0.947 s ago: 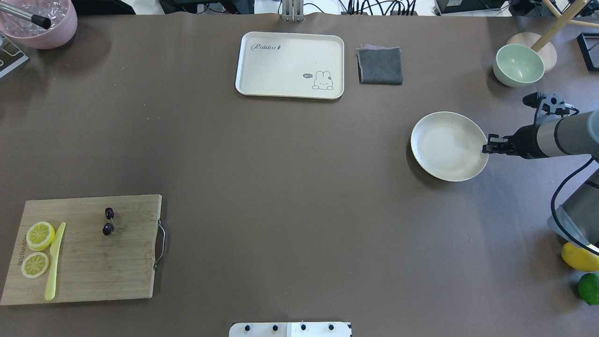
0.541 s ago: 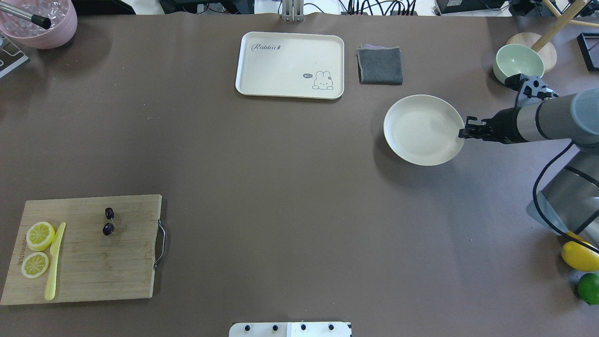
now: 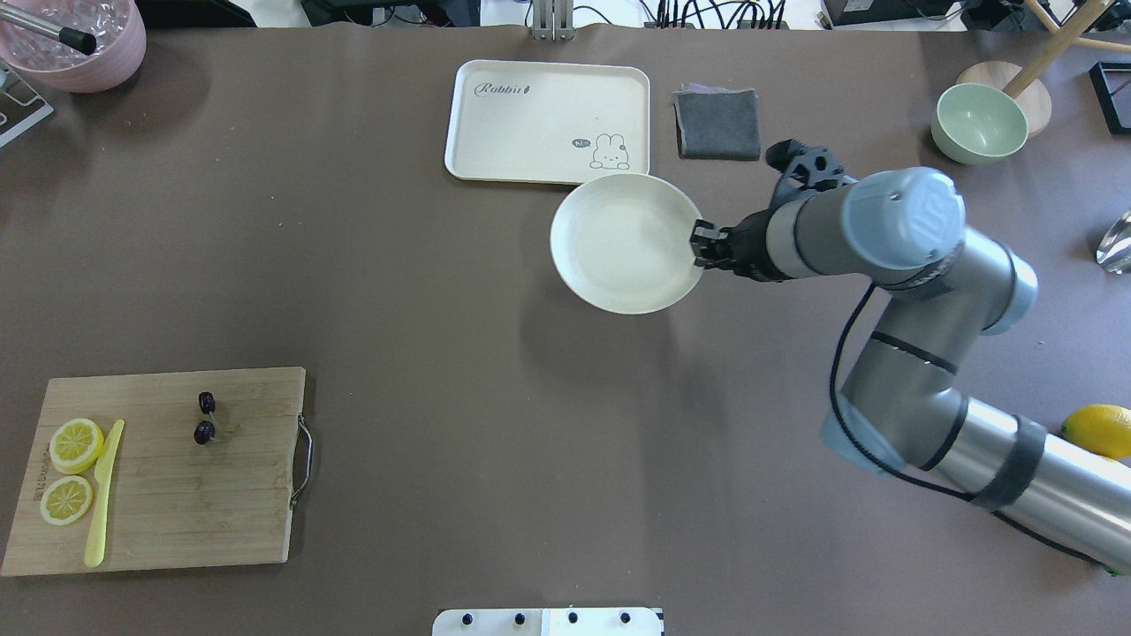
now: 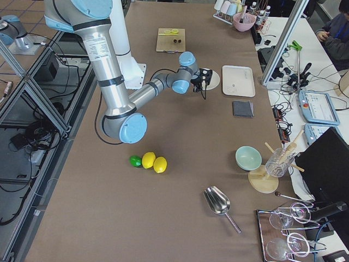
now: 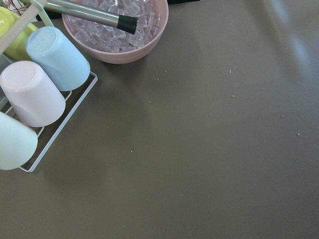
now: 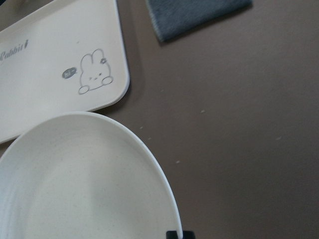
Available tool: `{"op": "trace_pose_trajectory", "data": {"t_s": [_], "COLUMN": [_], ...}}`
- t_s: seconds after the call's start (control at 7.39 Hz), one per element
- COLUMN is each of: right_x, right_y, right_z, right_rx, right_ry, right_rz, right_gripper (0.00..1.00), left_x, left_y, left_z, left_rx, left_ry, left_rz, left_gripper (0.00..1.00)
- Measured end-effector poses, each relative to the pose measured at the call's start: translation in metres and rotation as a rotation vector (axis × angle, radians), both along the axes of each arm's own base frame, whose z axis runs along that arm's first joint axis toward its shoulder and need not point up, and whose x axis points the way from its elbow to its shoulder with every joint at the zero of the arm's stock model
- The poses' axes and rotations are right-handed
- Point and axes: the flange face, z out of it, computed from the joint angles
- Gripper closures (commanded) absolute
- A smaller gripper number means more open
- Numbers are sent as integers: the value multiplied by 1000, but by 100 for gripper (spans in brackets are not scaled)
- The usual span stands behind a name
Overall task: Place red cherry on plate
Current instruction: 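Grip the plate rim with the right gripper and slide it toward the table center, then release the plate and withdraw the right arm while the left arm approaches the board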
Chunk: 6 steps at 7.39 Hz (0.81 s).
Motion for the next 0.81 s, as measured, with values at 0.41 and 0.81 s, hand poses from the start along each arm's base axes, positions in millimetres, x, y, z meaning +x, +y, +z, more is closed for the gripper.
{"op": "trace_pose_trajectory", "data": {"t_s": [0.41, 0.81], "right_x": [-104, -124], "right_y": [65, 76], "right_z": [-49, -44], "right_rx": [-22, -21], "right_ry": [35, 60], "right_rz": [12, 5], "right_gripper": [90, 0], "left_x": [0, 0], "left_y": [0, 1], "left_z": [0, 1], "left_rx": [-2, -3], "left_ry": [2, 3], "left_rz": [1, 1], "left_gripper": [2, 2]}}
